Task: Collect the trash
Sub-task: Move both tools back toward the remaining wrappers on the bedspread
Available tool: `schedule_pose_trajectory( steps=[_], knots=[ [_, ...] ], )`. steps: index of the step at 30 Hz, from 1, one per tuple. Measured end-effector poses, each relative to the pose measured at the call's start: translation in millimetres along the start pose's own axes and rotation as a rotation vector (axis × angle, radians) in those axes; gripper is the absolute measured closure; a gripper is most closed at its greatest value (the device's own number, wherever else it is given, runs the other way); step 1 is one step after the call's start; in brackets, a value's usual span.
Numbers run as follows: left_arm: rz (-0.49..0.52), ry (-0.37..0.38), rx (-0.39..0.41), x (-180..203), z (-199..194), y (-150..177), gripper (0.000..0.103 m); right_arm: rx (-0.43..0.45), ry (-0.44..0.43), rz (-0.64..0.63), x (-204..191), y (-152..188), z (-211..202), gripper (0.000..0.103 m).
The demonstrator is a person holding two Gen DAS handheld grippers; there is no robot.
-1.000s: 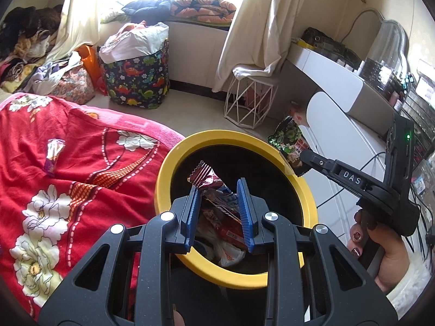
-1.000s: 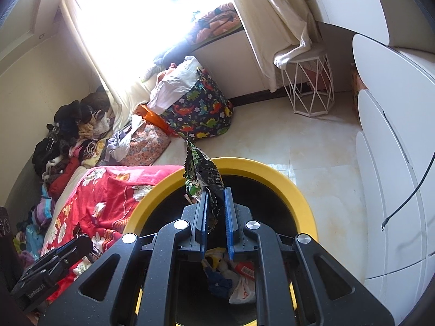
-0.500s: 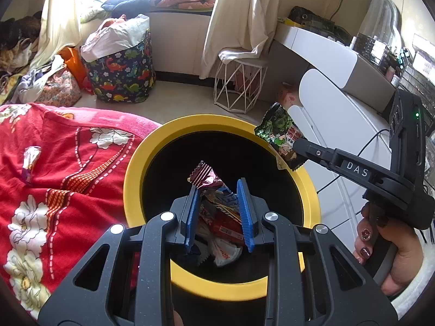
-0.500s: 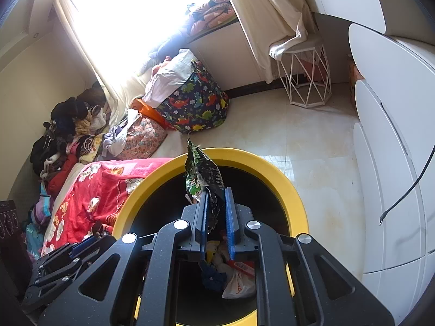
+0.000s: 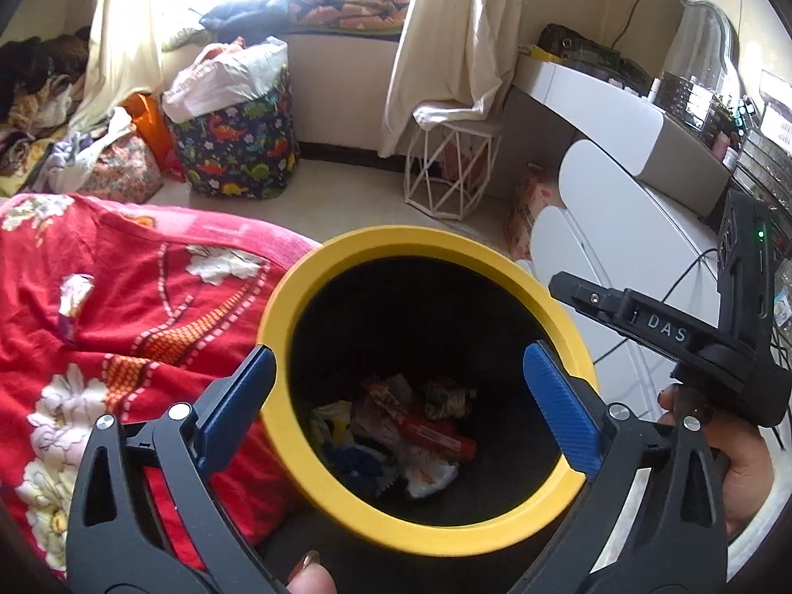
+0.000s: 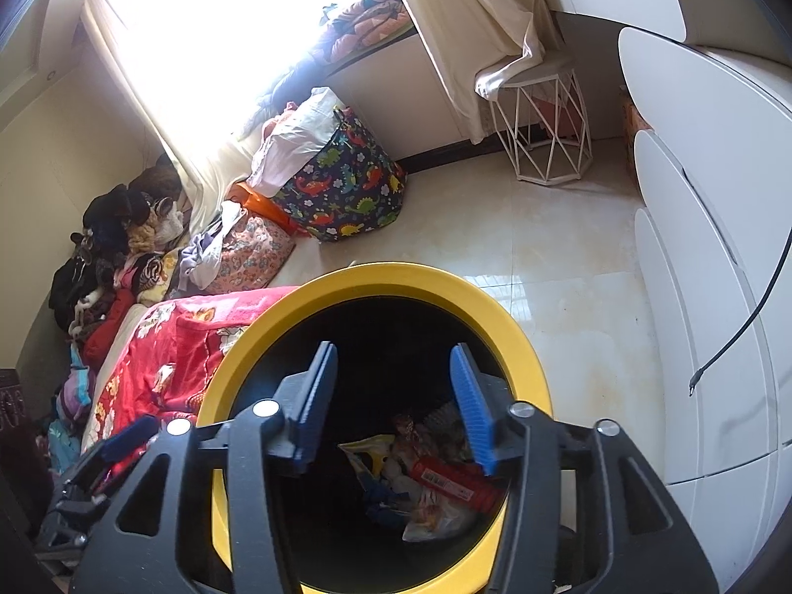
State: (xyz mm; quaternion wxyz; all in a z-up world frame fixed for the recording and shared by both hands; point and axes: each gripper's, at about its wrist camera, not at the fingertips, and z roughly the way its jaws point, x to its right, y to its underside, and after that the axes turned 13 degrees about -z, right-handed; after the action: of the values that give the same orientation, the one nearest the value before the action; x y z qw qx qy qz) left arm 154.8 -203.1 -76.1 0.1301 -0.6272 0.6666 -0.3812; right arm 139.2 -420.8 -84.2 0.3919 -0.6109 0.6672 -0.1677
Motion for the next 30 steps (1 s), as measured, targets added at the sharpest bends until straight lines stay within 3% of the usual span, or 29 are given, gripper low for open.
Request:
schedule_pose_trajectory(
  steps=[11,17,30],
  knots=[
    [-0.037,-0.087,0.127,-28.3,-35.3,-9.8,0.011,0.049,-0.003,-0.062,-24.5,-5.8,-10.0,0.032],
    [-0.072,-0.118,0.199,-46.1,-55.5,-13.6,0.011,0.074,-0.031,-0.114,-48.1,-8.8,-13.8,0.029],
    [-0.138,-0.166,0.265,-86.6,-84.0,-18.3,0.011,0.086,-0.100,-0.226,-95.5,-10.2,-16.0,0.025]
  ],
)
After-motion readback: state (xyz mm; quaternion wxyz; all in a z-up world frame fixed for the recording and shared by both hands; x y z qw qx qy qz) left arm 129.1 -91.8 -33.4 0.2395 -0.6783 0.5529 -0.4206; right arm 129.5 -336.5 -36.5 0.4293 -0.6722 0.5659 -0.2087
